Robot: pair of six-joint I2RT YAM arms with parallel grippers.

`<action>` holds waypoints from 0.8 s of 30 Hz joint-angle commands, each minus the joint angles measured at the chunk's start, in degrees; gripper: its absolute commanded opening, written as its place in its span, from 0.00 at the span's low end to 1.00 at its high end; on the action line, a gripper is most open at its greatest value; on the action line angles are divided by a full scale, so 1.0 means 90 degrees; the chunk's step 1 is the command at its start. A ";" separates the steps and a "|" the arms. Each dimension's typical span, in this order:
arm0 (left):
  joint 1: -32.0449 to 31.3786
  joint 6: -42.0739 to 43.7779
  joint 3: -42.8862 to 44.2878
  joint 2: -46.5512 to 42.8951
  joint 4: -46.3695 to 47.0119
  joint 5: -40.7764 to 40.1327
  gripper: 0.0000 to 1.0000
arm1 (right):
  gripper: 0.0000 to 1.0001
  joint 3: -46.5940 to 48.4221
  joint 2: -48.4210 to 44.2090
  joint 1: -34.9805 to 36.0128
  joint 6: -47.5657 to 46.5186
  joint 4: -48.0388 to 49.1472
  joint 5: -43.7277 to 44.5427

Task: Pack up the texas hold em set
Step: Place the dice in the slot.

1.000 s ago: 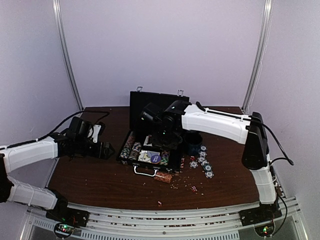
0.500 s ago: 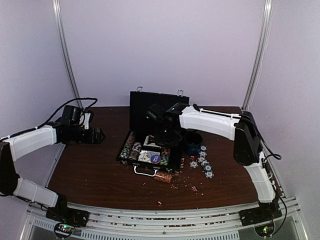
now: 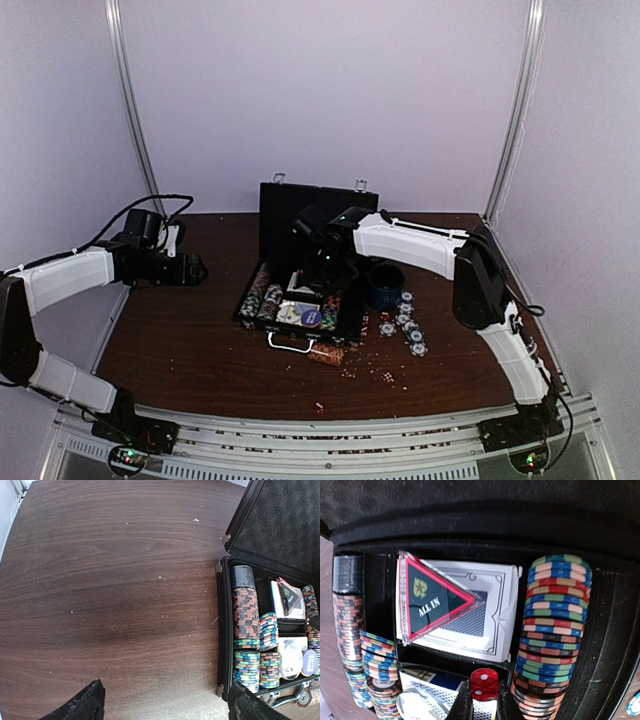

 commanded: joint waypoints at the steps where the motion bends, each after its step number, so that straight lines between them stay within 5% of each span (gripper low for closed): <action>1: 0.0054 0.0064 0.0140 0.0026 0.0067 0.0084 0.87 | 0.00 0.0200 0.0046 -0.0022 -0.0131 -0.0221 -0.0146; 24: 0.0058 0.0045 0.0080 -0.0032 0.0072 0.0187 0.87 | 0.00 0.0023 0.0284 0.0068 -0.0037 -0.0354 -0.0054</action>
